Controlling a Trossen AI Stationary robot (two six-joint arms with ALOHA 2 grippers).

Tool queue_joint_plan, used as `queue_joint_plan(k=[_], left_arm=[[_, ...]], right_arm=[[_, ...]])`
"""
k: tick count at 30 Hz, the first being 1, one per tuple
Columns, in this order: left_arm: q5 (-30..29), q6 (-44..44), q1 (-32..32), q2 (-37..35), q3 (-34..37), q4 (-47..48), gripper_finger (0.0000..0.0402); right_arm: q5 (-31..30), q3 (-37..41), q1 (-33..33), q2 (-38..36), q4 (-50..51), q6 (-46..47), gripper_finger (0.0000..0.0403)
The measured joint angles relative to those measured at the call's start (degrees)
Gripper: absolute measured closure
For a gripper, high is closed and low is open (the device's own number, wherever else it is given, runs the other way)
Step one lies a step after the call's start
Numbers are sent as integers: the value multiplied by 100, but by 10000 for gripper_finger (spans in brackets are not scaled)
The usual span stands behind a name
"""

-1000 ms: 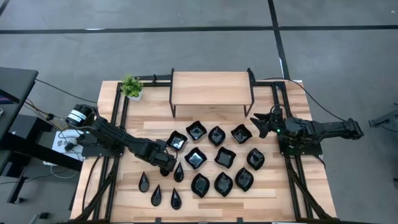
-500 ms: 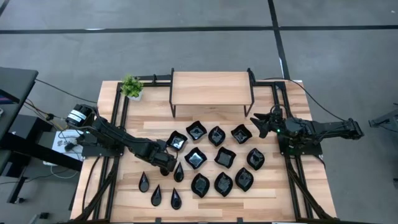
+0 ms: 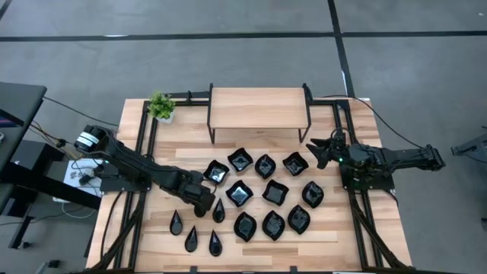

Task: Pick & Place Mini shaped plates
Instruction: Put the drop shaped plate on the shelf

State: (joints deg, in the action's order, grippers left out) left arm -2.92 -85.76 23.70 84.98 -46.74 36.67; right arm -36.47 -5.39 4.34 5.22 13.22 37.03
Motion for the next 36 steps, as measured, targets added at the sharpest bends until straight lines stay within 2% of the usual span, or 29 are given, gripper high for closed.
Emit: queue_joint_plan(k=[8,15,26,30,36], left_arm=[[-149,25,-23,-1444,3,-62,397],[-347,874,-472,-2338,2,-926,398],[-177,2541,-1907,-2173,-2,-2831,398],[-171,3004,-2352,-2087,-214,-3053,398],[99,3891,-2907,-1904,-1056,-2843,398]], right_arm=[[0,0,0,-1,-1,4,182],[0,0,0,-1,-1,3,182],[0,0,0,1,-3,-3,182],[0,0,2,1,-1,-3,182],[0,0,0,0,-1,-3,182]])
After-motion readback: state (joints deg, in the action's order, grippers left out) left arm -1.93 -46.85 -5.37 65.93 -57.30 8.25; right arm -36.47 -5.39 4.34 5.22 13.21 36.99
